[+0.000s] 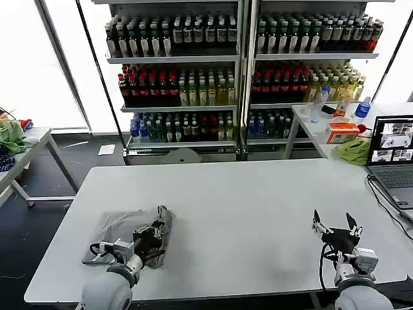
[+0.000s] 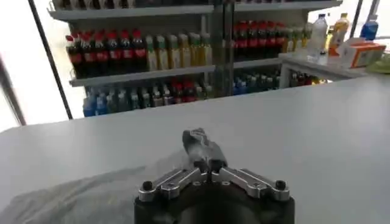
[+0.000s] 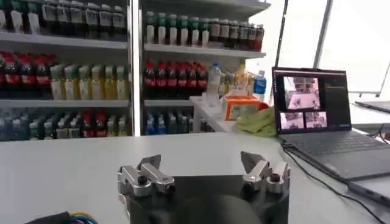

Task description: Fold and organize the clothes.

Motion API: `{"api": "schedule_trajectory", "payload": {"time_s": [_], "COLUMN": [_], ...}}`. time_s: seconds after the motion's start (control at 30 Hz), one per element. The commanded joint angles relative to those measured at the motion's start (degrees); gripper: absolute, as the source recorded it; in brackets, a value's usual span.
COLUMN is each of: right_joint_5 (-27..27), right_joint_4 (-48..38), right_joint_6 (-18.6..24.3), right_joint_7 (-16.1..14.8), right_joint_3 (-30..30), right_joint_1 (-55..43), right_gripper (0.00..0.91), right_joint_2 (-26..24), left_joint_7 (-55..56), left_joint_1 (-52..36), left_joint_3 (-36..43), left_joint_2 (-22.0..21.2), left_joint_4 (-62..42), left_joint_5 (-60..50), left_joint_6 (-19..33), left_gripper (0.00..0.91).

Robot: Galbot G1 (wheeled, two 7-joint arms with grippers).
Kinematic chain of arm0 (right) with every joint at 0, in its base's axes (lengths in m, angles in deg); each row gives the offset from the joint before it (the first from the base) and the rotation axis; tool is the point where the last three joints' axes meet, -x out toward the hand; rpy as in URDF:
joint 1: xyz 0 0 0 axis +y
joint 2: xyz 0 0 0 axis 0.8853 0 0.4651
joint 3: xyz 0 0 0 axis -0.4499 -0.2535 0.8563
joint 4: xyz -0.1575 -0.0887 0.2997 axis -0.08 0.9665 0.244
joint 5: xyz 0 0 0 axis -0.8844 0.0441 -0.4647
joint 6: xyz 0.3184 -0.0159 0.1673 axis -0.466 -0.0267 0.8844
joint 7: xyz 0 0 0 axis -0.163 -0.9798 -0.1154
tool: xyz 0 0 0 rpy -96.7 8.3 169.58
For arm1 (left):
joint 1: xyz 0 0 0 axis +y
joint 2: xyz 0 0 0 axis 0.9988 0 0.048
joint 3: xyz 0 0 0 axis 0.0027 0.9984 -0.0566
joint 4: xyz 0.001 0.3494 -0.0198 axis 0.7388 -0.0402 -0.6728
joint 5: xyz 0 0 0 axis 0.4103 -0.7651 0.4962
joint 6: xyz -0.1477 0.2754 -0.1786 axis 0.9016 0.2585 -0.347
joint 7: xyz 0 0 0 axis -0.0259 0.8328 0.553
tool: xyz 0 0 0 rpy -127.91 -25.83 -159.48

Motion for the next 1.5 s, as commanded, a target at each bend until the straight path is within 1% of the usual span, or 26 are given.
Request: {"api": "schedule_trajectory", "payload": {"time_s": [0.03,0.07,0.1,0.2,0.3,0.4,0.43,0.53,0.7,0.9,1.03,1.23,1.37,1.5], "right_joint_5": [0.09,0.17,0.28,0.44,0.48,0.39,0.38,0.26,0.18,0.28,0.3,0.26,0.29,0.27], "right_joint_4": [-0.35,-0.49,-0.57,-0.81,-0.97,-1.04,-1.04,-1.05,-1.87,-2.99,-3.39,-3.27,-3.2,-3.28], "right_joint_6": [0.07,0.08,0.09,0.15,0.2,0.21,0.21,0.15,0.12,0.12,0.06,-0.19,-0.23,-0.31], "right_joint_7": [-0.04,-0.05,-0.06,-0.07,-0.08,-0.12,-0.11,-0.15,-0.23,-0.2,-0.18,0.13,0.08,0.33], "right_joint_3": [-0.33,-0.46,-0.54,-0.92,-1.06,-1.13,-1.25,-1.75,-3.8,-6.17,-6.82,-6.8,-6.4,-6.09], "right_joint_1": [-0.36,-0.48,-0.55,-0.83,-1.0,-1.29,-1.52,-2.51,-4.68,-6.68,-7.39,-7.38,-7.11,-6.87], "right_gripper": [0.907,0.907,0.907,0.907,0.907,0.907,0.907,0.907,0.907,0.907,0.907,0.907,0.907,0.907], "right_joint_2": [0.02,0.02,0.02,0.04,-0.11,-0.41,-0.65,-1.4,-2.38,-2.13,-1.93,-2.09,-2.29,-2.36], "left_joint_7": [-1.77,-2.49,-2.99,-3.6,-4.76,-3.95,-3.64,0.78,4.37,4.32,2.64,0.81,-0.17,-0.77], "left_joint_1": [0.22,0.5,0.59,0.66,1.29,1.19,0.93,-0.26,0.69,4.54,6.67,7.38,7.41,7.18], "left_joint_3": [2.19,2.54,2.6,2.95,2.76,0.56,-0.11,-4.53,-14.49,-21.48,-22.92,-23.36,-22.53,-20.91], "left_joint_2": [-1.54,-1.81,-1.89,-2.71,-2.84,-2.35,-2.27,0.04,5.55,7.97,7.91,7.93,7.7,6.57], "left_joint_4": [-3.79,-3.62,-3.48,-1.44,3.58,7.99,8.35,8.67,5.02,0.23,-1.71,-4.82,-6.16,-6.87], "left_joint_5": [1.64,2.66,3.03,9.61,17.98,22.22,22.21,22.17,18.32,17.86,15.89,13.31,12.66,12.48], "left_joint_6": [2.89,4.15,4.4,4.72,4.68,5.2,5.52,5.65,4.63,4.74,5.1,5.67,5.74,5.91], "left_gripper": [0.907,0.907,0.907,0.907,0.907,0.907,0.907,0.907,0.907,0.907,0.907,0.907,0.907,0.907]}}
